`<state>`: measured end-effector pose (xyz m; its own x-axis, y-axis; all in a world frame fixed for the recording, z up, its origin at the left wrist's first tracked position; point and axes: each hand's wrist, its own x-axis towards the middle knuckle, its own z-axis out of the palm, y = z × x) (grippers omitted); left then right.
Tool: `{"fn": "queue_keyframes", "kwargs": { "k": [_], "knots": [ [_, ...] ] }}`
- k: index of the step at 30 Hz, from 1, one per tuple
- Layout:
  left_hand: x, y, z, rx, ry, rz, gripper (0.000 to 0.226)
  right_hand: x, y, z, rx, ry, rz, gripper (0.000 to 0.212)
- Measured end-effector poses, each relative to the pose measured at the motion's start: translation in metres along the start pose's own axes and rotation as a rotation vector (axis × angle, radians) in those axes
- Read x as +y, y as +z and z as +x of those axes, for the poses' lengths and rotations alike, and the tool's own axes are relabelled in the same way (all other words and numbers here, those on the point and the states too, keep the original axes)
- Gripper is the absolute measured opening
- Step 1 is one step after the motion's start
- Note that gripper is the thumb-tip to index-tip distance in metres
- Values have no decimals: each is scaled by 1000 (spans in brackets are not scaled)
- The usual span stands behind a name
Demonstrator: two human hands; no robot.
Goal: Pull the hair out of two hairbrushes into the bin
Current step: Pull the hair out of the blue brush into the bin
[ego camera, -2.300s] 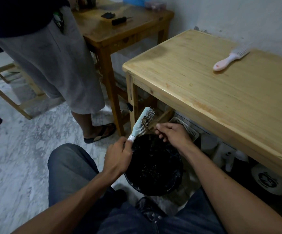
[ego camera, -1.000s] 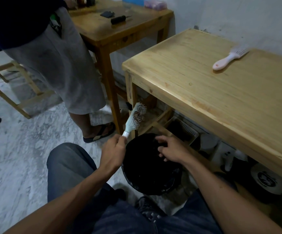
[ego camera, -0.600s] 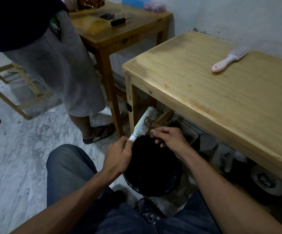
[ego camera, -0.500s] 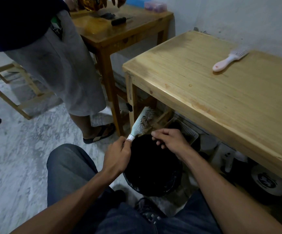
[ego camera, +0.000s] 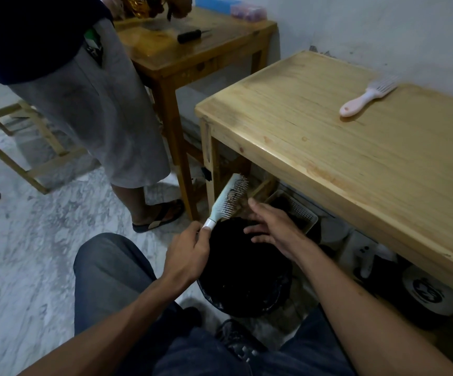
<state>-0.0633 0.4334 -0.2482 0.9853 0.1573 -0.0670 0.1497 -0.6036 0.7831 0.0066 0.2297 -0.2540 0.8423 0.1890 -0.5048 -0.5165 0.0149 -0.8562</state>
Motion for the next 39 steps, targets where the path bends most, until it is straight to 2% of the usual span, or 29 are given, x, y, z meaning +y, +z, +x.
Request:
{"fn": "queue_keyframes", "kwargs": {
  "k": [4,7,11,17,18,20,22,24,25,29,33,37,39],
  "knots": [
    [-2,4,-1,10,52,103,30,-1,10,7,151,-118,72,12],
    [-8,3,7,86,-49,97,28,5,3,9,209,-138,47,9],
    [-15,-5,16,150,-132,42,32,15,-16,7,203,-115,-65,11],
    [-7,-3,8,104,-64,-6,32,26,-18,3,94,-42,-393,8],
    [-6,-2,6,91,-39,5,31,24,-14,3,72,-29,-408,14],
    [-5,1,2,67,1,62,28,16,-6,2,50,-24,-267,28],
    [-5,4,0,56,42,107,29,6,-2,2,45,-25,-82,28],
    [-3,5,-2,48,88,134,33,3,1,2,59,-53,-60,44],
    [-2,5,-2,43,105,151,34,3,3,2,77,-89,-85,44],
    [-1,6,0,72,82,174,27,11,2,3,132,-179,-124,10],
    [0,3,3,99,38,195,26,18,-12,-5,143,-148,-160,5],
    [-1,-1,12,181,-80,88,31,28,-21,-12,147,-90,-324,8],
    [-2,-3,14,173,-74,83,31,32,-22,-14,116,-71,-397,7]
  ]
}}
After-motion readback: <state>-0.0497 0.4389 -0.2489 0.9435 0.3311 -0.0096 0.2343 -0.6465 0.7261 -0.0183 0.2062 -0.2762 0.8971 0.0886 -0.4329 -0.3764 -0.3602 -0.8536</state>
